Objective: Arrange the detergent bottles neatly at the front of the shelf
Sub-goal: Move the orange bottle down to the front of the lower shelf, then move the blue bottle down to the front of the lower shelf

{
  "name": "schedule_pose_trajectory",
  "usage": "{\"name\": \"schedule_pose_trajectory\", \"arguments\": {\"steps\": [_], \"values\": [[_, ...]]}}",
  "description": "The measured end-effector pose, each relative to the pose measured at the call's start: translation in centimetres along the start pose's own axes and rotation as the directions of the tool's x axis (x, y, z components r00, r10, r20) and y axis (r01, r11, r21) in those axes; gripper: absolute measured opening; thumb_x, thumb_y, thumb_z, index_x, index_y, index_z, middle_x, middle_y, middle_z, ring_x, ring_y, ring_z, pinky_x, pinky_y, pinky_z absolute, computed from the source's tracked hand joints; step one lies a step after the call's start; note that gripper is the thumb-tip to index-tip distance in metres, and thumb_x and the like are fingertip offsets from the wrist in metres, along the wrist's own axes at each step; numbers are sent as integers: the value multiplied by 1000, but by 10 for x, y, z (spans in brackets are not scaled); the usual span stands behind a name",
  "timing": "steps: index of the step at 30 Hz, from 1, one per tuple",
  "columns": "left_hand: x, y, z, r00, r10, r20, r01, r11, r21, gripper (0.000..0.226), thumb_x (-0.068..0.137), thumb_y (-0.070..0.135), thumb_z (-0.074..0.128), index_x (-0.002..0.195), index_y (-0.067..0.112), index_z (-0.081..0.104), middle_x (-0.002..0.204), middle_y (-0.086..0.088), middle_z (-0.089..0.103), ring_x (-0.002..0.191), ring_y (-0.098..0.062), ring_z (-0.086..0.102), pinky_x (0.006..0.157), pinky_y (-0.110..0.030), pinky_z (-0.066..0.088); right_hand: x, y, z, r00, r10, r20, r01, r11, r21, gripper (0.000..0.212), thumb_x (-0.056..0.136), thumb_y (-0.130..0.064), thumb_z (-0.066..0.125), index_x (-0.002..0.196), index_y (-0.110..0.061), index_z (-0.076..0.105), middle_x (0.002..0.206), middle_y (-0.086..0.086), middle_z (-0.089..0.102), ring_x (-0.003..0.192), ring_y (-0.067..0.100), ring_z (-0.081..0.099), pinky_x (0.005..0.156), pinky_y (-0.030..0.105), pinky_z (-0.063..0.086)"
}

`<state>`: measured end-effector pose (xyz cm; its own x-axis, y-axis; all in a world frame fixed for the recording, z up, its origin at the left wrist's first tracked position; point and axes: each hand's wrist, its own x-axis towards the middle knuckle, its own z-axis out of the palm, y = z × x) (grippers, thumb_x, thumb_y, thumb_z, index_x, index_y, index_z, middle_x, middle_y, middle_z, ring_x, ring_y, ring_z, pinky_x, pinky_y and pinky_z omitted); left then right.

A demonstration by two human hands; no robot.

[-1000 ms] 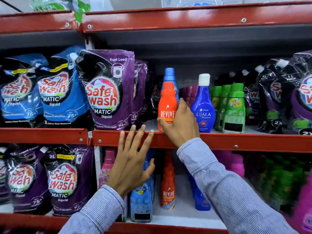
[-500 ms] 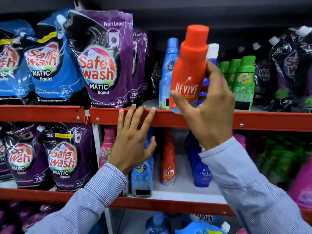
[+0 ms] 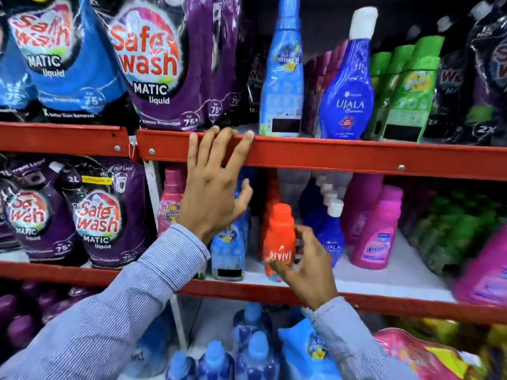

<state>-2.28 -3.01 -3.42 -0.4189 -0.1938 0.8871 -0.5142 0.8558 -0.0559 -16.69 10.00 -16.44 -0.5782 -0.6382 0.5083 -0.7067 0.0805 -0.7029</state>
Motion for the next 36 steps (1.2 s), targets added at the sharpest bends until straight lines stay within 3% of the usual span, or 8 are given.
{"name": "schedule_pose_trajectory", "arguments": {"steps": [4,9,18,22,25,27,31,36], "values": [[-1,1,1,1000,-10,8,10,1000,-2,80,80,29,67,153,21,36,150,-16,45,145,-38,34,124,-61,14,2,22,25,997,75,23,-75,997,-11,73,58,-40,87,117,-22,48,108,-4,66,96,19,65,85,33,53],[0,2,1,1000,-22,18,22,1000,-14,80,80,29,66,153,20,36,150,-17,44,145,-38,32,125,-61,12,6,32,38,992,123,35,-123,992,-9,72,62,-30,88,120,-15,48,111,3,65,101,24,63,86,29,48],[-1,5,-2,999,-23,49,23,1000,6,82,81,31,67,155,20,32,152,-18,41,148,-38,28,125,-61,14,4,21,29,986,134,102,-127,990,-68,76,64,-38,85,124,-26,41,124,0,61,113,21,61,94,38,52],[-3,3,-5,998,-17,56,16,1000,16,81,82,31,69,154,19,32,153,-17,41,149,-37,28,125,-60,14,-1,-9,-4,991,-98,-95,77,975,-207,62,78,-41,74,130,-23,45,129,-1,54,117,20,55,94,36,49],[-1,6,-5,998,-42,43,41,999,12,77,82,33,68,151,19,37,150,-16,44,148,-37,29,125,-61,12,9,-37,-40,883,-370,-288,278,907,-315,55,84,-32,67,134,-16,51,130,3,58,121,22,53,105,36,44],[1,13,-6,997,-75,27,74,997,7,75,81,36,64,150,19,40,150,-16,45,146,-38,31,124,-64,11,21,-53,-62,812,-489,-320,339,840,-424,59,86,-32,64,140,-12,49,139,7,55,131,27,48,112,41,39],[6,34,-5,1000,-27,-13,27,1000,16,80,78,41,65,151,19,40,158,-18,38,149,-42,27,120,-70,12,45,-78,-94,764,-560,-321,267,727,-632,72,87,-43,56,150,-15,36,160,14,31,150,35,22,119,53,25],[14,61,-2,996,74,-48,-72,997,30,86,76,41,69,154,19,37,165,-19,26,153,-45,14,119,-70,16,83,-97,-121,753,-559,-347,254,733,-631,71,91,-40,51,154,-15,26,165,13,17,153,36,8,122,52,20]]}}
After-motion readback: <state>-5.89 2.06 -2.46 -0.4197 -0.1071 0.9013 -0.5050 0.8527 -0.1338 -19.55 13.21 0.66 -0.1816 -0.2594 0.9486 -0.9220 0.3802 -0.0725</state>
